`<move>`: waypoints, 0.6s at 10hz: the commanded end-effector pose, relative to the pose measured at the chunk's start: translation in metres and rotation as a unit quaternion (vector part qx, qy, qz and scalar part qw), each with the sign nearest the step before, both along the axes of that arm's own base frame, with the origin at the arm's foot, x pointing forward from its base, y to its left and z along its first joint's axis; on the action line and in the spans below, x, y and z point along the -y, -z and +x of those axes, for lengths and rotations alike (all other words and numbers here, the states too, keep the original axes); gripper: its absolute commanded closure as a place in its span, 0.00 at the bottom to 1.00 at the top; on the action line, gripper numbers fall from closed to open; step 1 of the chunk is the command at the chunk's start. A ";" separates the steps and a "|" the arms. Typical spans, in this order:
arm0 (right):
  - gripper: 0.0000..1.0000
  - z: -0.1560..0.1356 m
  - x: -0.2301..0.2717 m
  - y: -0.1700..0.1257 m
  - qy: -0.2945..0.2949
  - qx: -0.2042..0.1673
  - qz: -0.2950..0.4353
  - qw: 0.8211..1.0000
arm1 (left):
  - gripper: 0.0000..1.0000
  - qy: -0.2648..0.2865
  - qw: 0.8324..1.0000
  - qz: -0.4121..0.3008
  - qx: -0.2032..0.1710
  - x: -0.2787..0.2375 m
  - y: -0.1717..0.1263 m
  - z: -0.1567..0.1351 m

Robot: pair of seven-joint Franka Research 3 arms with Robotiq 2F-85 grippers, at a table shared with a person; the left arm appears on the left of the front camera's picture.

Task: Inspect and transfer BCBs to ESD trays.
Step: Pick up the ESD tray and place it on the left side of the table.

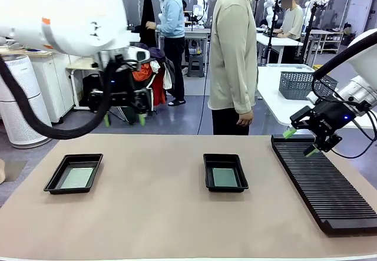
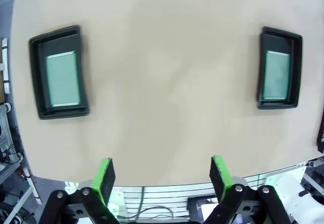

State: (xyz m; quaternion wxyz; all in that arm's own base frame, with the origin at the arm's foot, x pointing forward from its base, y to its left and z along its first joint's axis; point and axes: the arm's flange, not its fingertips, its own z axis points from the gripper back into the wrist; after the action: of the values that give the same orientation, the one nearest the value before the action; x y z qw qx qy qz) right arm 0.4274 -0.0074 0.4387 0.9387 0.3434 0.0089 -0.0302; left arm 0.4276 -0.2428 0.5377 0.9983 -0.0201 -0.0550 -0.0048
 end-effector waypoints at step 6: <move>0.00 0.000 0.000 0.000 0.000 0.000 0.000 1.000 | 0.00 0.013 1.000 0.026 0.011 0.139 0.044 0.039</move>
State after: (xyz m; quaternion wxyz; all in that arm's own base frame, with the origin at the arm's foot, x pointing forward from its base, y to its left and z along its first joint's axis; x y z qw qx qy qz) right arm 0.4303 -0.0069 0.4375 0.9370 0.3488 0.0088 -0.0184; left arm 0.4549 -0.3679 0.4967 0.9980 -0.0027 -0.0586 -0.0250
